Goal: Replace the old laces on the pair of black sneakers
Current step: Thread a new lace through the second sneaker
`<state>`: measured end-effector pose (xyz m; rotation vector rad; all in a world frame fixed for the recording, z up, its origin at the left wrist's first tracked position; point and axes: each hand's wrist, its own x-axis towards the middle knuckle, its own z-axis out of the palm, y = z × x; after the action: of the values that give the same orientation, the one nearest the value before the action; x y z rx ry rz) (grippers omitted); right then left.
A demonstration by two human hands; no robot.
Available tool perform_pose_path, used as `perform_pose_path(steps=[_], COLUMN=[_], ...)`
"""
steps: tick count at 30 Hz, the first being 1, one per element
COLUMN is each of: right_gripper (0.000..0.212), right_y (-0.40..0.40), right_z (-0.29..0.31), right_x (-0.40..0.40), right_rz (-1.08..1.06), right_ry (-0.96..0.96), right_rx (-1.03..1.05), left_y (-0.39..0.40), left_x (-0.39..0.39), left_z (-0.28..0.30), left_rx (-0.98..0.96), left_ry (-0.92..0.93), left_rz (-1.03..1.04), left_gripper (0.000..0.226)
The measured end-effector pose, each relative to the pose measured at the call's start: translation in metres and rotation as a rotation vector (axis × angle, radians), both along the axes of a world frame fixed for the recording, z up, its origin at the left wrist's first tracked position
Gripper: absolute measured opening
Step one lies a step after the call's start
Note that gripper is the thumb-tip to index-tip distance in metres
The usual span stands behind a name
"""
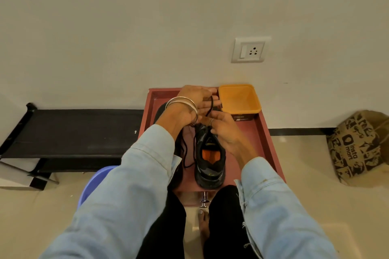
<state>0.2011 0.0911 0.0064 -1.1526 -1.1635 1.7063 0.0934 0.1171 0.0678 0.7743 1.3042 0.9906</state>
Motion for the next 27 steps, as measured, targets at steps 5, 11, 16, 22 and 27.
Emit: perform_pose_path(steps=[5,11,16,22,27], right_gripper=[0.016,0.018,0.026,0.007,0.004], right_y=[0.002,0.019,0.026,0.027,0.033], right_z=[0.006,-0.012,-0.019,-0.003,0.007], right_x=[0.025,0.096,0.105,0.052,0.021], right_rz=[-0.197,-0.427,-0.418,-0.118,-0.218], right_ry=[-0.127,-0.276,-0.457,-0.358,-0.272], right_rx=[-0.012,-0.075,-0.014,0.094,0.195], left_y=[0.012,0.02,0.021,0.002,-0.005], left_x=[-0.017,-0.047,-0.048,-0.028,-0.016], left_z=[-0.009,-0.056,-0.09,-0.076,-0.065], left_rx=[0.052,0.003,-0.082,0.18,0.59], left_ry=[-0.196,-0.185,0.262,1.07,0.639], left_rz=[0.253,0.471,0.224,-0.076,-0.133], left_gripper=[0.028,0.037,0.059,0.031,0.032])
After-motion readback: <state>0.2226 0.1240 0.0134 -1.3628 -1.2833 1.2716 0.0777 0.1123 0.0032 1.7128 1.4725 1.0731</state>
